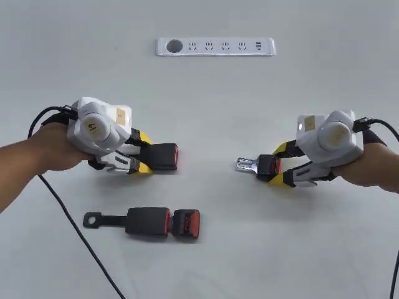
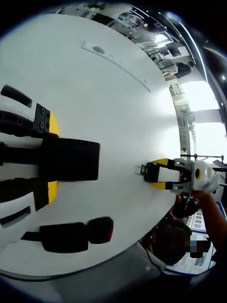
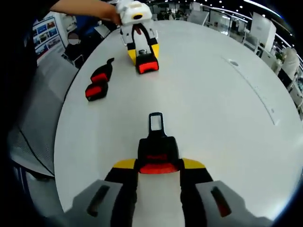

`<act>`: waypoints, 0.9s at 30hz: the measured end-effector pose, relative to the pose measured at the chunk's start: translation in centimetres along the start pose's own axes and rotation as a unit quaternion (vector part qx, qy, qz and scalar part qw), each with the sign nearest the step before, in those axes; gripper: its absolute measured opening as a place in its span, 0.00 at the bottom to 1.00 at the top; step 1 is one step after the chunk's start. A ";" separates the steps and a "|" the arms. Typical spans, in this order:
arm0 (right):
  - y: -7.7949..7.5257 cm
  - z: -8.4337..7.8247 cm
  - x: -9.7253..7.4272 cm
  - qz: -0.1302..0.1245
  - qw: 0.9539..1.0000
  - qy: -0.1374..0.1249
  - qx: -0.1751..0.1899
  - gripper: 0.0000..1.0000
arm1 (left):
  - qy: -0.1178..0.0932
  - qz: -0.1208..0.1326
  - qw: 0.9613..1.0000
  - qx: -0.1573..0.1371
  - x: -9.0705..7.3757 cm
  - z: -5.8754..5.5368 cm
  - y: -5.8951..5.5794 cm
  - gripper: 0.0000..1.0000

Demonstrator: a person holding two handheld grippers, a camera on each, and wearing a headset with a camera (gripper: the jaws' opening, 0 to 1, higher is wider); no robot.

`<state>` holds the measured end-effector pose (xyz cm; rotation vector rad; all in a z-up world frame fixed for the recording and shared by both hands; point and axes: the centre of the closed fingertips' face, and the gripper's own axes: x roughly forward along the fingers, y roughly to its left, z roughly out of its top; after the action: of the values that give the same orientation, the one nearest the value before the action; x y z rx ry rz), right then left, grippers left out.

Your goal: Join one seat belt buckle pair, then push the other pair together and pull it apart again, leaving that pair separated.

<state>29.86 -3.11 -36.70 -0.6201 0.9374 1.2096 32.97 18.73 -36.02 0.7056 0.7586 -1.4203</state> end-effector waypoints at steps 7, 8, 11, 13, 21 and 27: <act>-0.1 -0.1 0.0 0.021 0.999 0.035 -0.017 0.34 | 0.009 -0.010 1.000 0.012 0.1 -0.1 0.1 0.33; -0.1 -0.1 0.0 0.024 0.999 0.040 -0.024 0.34 | 0.009 -0.010 1.000 0.010 0.1 -0.1 0.1 0.33; -0.1 0.1 0.2 0.021 0.998 0.044 -0.041 0.34 | 0.011 -0.012 1.000 0.014 0.1 -0.1 0.1 0.33; -0.1 0.3 0.3 0.021 0.998 0.044 -0.040 0.34 | 0.012 -0.013 1.000 0.015 0.1 -0.1 0.1 0.33; 0.0 2.2 1.4 0.027 0.999 0.017 -0.043 0.34 | 0.013 -0.015 1.000 0.014 0.1 -0.1 0.1 0.33; 0.4 4.5 2.7 0.030 0.998 -0.014 -0.050 0.34 | 0.013 -0.014 1.000 0.013 0.1 -0.1 0.0 0.33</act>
<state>30.87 2.03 -36.74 -0.6561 0.8825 1.3223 32.97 18.71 -36.19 0.7369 0.7750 -1.4512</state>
